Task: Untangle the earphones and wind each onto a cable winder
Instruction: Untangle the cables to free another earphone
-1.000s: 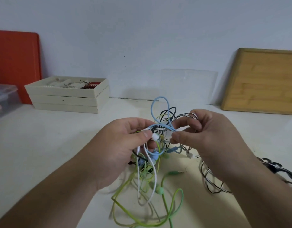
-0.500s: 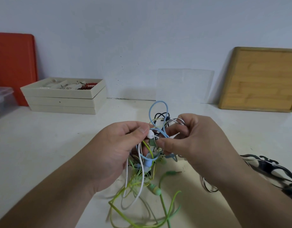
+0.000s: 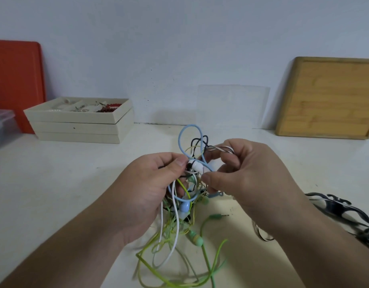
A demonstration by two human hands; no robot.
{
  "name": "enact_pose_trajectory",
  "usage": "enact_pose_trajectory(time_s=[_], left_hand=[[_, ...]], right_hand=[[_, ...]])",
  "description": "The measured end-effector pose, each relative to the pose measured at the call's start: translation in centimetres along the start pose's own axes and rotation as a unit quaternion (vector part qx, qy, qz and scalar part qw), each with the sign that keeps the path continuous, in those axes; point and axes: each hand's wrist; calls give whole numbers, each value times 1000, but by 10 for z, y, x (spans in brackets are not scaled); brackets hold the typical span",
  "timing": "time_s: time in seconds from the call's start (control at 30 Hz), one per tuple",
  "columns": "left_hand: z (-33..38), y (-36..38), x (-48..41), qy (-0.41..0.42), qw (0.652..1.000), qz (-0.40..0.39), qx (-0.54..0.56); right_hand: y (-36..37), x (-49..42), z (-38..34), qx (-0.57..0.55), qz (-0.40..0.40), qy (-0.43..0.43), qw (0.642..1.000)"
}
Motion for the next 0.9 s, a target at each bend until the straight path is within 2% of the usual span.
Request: enact_pose_trajectory(time_s=[0.13,0.27,0.37,0.67,0.73,0.9], left_hand=[[1,-1,3,-9,1000,-24,12],[3,-2,4,-7,999,-46,1],[6,0,5,-7,999,-46,-18],[5,9,6,15,997,39,-69],[4,12,7,23,994,52,-96],[3,9,9,54,980,77,-176]], right_hand=[[2,0,-1,54,2,-18,998],[2,-1,4,29,38,-42,998],[-2,-2,6,2,33,-47,998],[-10,-5,9,-62,-7,-46,997],[-12,-5,10,-95,-34,-34,994],[-14,-3,10,-87,-88,-27,992]])
Point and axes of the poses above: each hand's wrist, its own x-axis away from the middle knuckle, its own y-axis out of the palm, z = x × y, and after that the axes turned 12 degrees about -y, right-handed
